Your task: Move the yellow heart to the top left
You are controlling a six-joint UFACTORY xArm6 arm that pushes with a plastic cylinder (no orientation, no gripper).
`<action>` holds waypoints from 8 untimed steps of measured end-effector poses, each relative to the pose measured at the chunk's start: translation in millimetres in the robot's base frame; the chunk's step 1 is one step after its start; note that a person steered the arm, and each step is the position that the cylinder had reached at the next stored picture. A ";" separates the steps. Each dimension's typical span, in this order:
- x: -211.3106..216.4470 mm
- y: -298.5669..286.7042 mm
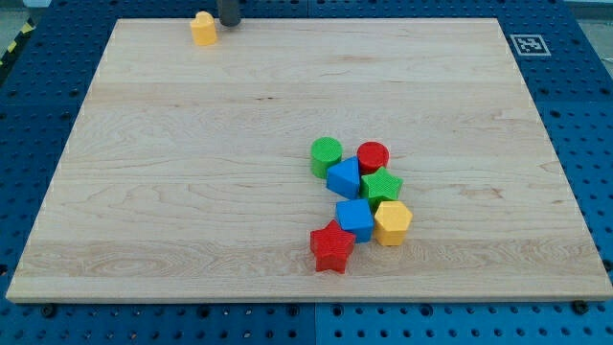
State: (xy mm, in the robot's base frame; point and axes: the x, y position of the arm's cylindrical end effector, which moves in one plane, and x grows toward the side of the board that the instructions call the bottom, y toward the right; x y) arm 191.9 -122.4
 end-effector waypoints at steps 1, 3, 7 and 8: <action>0.1 2.0; 9.7 7.3; 15.6 7.3; 25.1 3.5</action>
State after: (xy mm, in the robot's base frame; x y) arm 217.0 -119.0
